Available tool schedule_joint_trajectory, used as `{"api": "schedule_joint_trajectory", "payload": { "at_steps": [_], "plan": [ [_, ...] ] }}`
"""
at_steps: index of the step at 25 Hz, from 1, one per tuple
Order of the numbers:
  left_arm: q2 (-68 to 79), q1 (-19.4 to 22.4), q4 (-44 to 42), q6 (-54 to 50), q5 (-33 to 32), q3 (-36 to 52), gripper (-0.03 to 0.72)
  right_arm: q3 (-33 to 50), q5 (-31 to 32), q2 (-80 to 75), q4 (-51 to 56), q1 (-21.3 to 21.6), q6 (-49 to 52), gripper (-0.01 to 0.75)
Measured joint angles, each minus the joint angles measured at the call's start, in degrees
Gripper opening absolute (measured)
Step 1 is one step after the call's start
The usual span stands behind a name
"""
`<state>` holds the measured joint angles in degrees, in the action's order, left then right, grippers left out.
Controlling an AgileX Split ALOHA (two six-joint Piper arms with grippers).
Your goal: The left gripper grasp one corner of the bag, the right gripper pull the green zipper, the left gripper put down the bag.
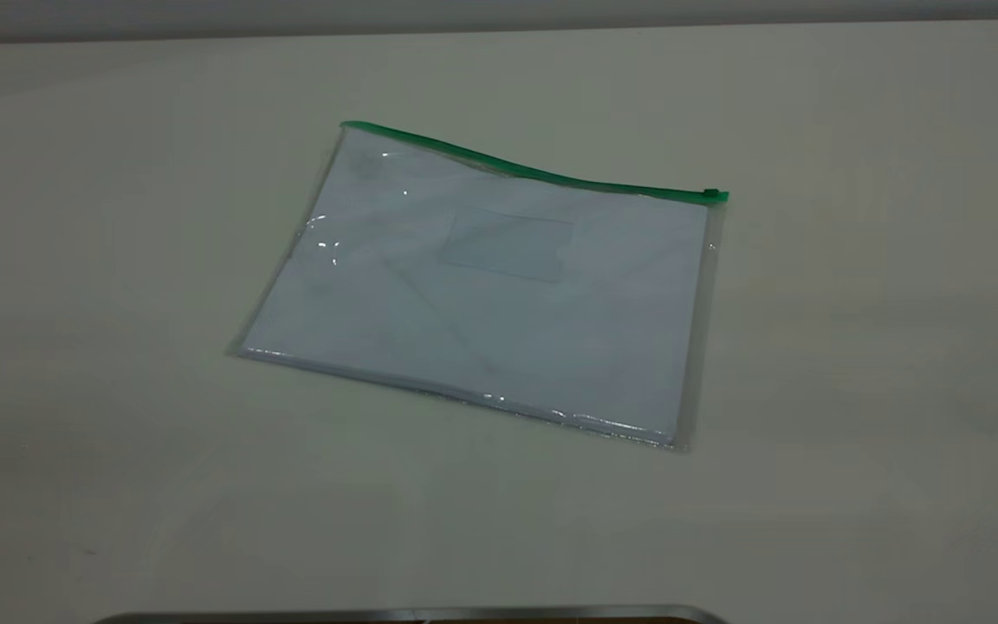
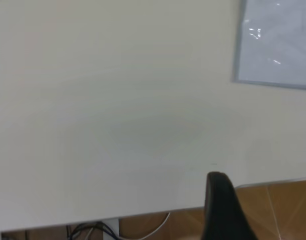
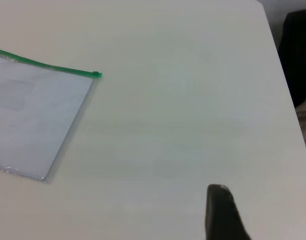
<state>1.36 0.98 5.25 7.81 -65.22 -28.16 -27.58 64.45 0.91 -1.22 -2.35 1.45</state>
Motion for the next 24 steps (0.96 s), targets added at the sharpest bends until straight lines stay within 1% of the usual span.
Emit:
{"api": "schedule_joint_trajectory", "payload": {
  "at_steps": [7,24],
  "plan": [
    [-2.46,-0.03,-0.12,-0.04,-0.31,0.00,0.482,0.00,0.00,0.00,0.05,0.00,0.05,0.449],
    [-2.46,-0.03,-0.16,-0.17,-0.36,0.00,0.482,0.00,0.04,0.00,0.05,0.00,0.06,0.449]
  ]
}}
